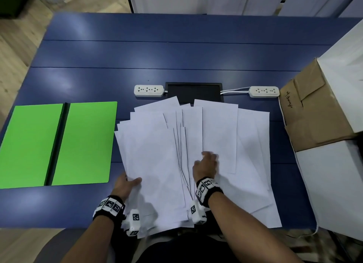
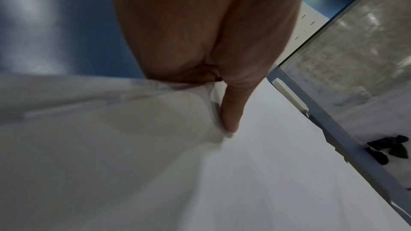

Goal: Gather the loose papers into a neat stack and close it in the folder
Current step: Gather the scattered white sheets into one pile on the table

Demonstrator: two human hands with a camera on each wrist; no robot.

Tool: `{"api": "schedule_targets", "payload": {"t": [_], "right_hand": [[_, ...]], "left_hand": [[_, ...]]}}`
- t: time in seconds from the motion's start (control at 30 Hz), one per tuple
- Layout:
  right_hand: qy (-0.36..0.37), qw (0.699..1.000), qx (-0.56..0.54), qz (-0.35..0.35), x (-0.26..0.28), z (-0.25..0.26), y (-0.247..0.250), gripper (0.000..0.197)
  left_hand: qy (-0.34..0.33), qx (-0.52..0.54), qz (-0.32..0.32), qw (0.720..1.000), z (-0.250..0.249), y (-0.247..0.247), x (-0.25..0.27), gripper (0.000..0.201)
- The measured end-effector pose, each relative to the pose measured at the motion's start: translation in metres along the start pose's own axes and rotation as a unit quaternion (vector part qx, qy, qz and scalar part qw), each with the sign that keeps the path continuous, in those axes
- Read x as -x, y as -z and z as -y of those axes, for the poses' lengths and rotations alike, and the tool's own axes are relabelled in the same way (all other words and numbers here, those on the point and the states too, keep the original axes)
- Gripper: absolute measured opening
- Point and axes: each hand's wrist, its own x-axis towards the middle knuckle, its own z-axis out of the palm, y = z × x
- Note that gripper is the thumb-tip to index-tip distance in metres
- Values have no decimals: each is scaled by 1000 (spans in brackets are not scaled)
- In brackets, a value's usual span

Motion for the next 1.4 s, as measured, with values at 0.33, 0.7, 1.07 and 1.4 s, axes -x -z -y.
{"api": "schedule_targets", "payload": {"t": [0.33, 0.7, 1.07, 1.4], "right_hand": [[25, 994, -53, 91, -15, 19, -17, 43], [70, 994, -26, 74, -14, 20, -21, 10], [-177, 971, 139, -81, -95, -39, 58, 111], [-102, 982, 158, -23, -95, -85, 112, 27]], "left_hand": [[-16, -29, 28, 999, -1, 1, 2, 50], [-1, -1, 31, 1000, -3, 3, 2, 58], [-7, -28, -3, 1000, -3, -4, 2, 50], [2, -25, -5, 1000, -2, -2, -1, 49]]}}
